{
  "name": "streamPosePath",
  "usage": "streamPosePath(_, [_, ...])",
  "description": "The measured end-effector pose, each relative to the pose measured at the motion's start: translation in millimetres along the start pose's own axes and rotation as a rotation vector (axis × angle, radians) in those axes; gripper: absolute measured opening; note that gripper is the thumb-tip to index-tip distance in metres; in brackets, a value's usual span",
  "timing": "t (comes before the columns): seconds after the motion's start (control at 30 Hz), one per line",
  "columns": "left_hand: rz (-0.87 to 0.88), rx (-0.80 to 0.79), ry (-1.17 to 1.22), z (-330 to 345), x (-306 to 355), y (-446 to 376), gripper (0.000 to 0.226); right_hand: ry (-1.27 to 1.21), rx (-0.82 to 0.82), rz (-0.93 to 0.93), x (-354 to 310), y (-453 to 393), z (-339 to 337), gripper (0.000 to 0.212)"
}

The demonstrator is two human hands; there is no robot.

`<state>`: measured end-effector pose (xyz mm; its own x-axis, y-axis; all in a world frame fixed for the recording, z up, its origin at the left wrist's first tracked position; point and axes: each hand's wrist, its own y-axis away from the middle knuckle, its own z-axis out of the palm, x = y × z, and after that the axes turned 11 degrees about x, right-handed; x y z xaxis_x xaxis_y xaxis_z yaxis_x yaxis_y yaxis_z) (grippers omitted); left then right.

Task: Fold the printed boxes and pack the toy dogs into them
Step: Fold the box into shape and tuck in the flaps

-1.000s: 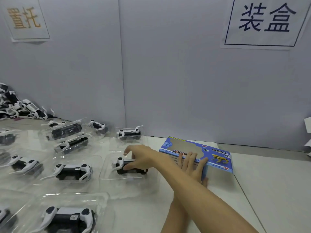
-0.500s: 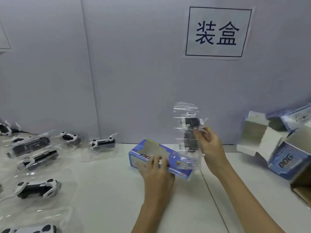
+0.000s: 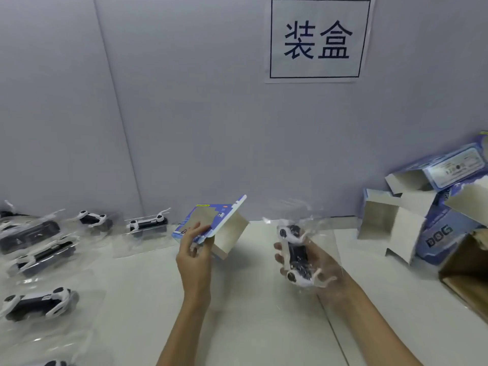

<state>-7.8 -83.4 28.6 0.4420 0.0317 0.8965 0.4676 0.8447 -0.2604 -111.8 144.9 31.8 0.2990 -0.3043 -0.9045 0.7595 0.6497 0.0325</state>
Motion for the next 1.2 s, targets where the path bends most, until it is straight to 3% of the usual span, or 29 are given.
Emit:
streamPosePath(0.13, [-0.044, -0.004, 0.021, -2, 9, 1, 0.009, 0.243, 0.163, -0.044, 12, 0, 7, 0.078])
streamPosePath(0.17, [-0.031, -0.022, 0.018, -2, 11, 2, 0.012, 0.259, 0.183, -0.071, 12, 3, 11, 0.06])
streamPosePath(0.2, [-0.013, -0.039, 0.011, -1, 12, 3, 0.014, 0.295, 0.176, -0.093, 11, 8, 17, 0.028])
streamPosePath(0.23, [0.01, -0.062, -0.011, 1, 14, 5, 0.011, 0.364, 0.162, -0.126, 12, 10, 16, 0.015])
streamPosePath(0.27, [0.044, -0.088, -0.046, 2, 15, 8, 0.006, 0.442, 0.206, -0.152, 8, 12, 15, 0.023])
streamPosePath(0.3, [0.088, -0.11, -0.083, 4, 15, 11, 0.005, 0.511, 0.208, -0.189, 7, 14, 12, 0.018])
streamPosePath(0.33, [0.14, -0.126, -0.112, 5, 15, 14, 0.01, 0.564, 0.23, -0.229, 2, 17, 15, 0.019])
streamPosePath(0.43, [0.292, -0.179, -0.183, 6, 12, 17, 0.04, 0.657, 0.332, -0.369, -4, 17, 15, 0.052])
streamPosePath(0.57, [0.414, -0.292, -0.312, 3, 7, 17, 0.046, 0.719, 0.483, -0.48, -5, 20, 21, 0.064])
streamPosePath(0.7, [0.506, -0.388, -0.38, -3, 5, 16, 0.056, 0.848, 0.588, -0.559, -3, 21, 24, 0.057])
streamPosePath(0.8, [0.554, -0.444, -0.441, -9, 3, 13, 0.058, 0.974, 0.641, -0.568, -2, 21, 22, 0.067])
streamPosePath(1.2, [0.596, -0.503, -0.574, -9, -7, 13, 0.059, 1.312, 0.809, -0.638, 7, 14, 13, 0.056])
